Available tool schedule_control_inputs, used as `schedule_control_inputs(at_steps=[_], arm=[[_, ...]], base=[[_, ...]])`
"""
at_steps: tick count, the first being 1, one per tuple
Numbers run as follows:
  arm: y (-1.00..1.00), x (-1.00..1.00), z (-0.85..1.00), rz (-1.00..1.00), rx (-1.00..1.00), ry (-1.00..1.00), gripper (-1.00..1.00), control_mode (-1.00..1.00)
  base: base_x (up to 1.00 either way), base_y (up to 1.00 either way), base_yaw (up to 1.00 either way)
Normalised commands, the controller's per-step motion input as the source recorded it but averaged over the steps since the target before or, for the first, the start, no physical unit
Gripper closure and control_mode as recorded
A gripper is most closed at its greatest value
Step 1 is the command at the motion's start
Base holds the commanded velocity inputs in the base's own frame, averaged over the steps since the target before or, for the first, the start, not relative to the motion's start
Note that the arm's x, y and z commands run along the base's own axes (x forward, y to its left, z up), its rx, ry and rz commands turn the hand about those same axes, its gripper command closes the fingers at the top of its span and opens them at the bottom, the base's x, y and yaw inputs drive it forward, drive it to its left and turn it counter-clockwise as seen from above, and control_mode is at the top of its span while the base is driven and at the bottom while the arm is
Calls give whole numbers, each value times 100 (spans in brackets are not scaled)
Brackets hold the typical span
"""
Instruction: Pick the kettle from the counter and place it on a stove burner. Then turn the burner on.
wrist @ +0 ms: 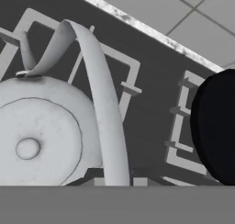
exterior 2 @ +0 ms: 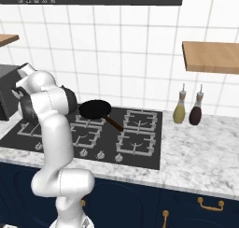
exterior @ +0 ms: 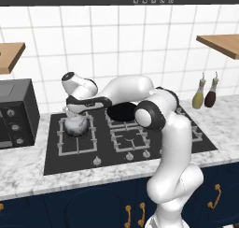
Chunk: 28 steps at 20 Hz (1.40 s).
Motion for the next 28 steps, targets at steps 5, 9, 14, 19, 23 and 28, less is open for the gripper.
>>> schedule_control_inputs(at_steps=[5,9,14,19,23,28], arm=[[0,0,0,0,0,0,-100,-100],[0,0,0,0,0,0,-100,-100],[0,0,6,0,0,0,-100,-100],[2,-17,37,0,0,0,-100,-100],[0,-95,37,-2,0,0,-100,-100],[-1,-100,6,-3,1,2,-100,-100]], base=[[0,0,0],[0,0,0],[0,0,0],[0,0,0],[0,0,0],[0,0,0]])
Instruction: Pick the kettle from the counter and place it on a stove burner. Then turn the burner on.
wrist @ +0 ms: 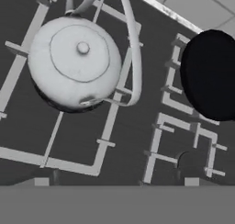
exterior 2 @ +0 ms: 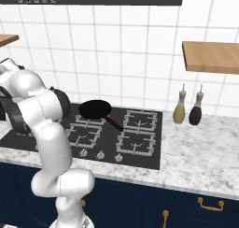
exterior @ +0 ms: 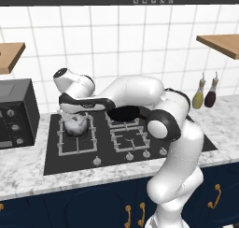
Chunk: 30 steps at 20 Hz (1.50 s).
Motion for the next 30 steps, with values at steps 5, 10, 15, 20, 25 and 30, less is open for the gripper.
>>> schedule_control_inputs(at_steps=[5,10,15,20,25,30], arm=[[-35,-97,4,-21,18,9,-100,-100],[-45,-70,0,-34,27,21,-100,-100],[-29,-40,0,-27,7,26,-100,-100],[-1,-14,-1,-6,0,0,-100,-100],[0,-7,-17,-5,0,9,-100,-100],[0,-6,-20,-2,0,6,-100,-100]], base=[[0,0,0],[0,0,0],[0,0,0],[0,0,0],[0,0,0],[0,0,0]])
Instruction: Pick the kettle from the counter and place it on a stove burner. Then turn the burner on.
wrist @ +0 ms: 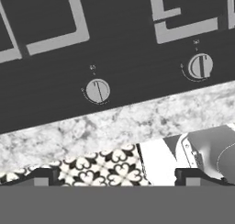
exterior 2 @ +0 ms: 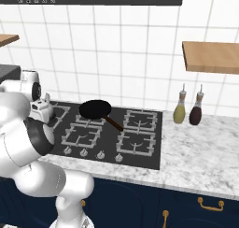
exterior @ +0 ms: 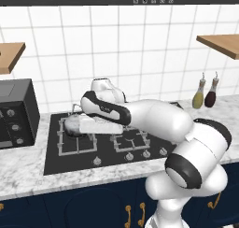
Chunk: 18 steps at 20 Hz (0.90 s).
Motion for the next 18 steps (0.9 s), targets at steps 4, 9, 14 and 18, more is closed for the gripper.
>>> schedule_control_inputs(at_steps=[4,9,14,18], arm=[[0,0,-24,0,0,3,-100,-100],[0,-1,-48,0,-1,1,-100,-100],[0,-2,-42,4,-3,10,-100,-100],[23,29,-6,11,-10,25,-100,-100]], base=[[0,0,0],[0,0,0],[0,0,0],[0,0,0]])
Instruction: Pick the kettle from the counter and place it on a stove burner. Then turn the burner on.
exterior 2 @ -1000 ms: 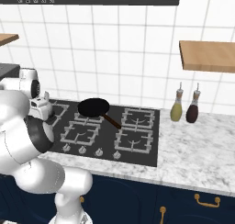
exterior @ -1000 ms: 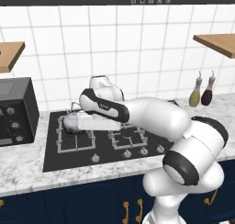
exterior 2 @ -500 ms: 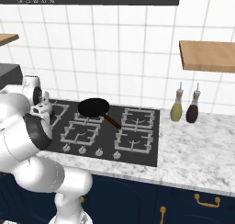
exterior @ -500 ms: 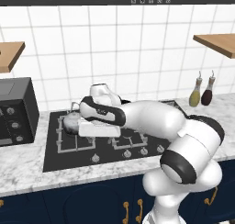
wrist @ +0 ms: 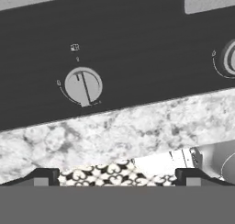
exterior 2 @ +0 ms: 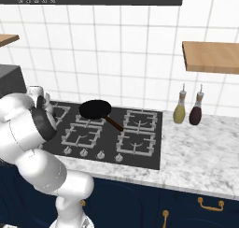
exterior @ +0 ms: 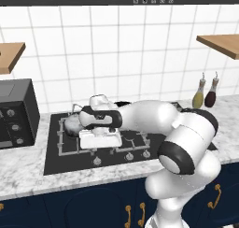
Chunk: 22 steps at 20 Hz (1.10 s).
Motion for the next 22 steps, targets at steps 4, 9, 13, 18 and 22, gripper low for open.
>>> schedule_control_inputs(at_steps=[4,9,13,18,22], arm=[[12,34,-1,1,-1,-20,-100,-100],[7,20,-24,0,0,-13,-100,-100],[0,4,-44,0,0,-7,-100,-100],[0,2,-55,0,0,-1,-100,-100],[1,0,-37,0,0,1,-100,-100]], base=[[0,0,0],[0,0,0],[0,0,0],[0,0,0],[0,0,0]])
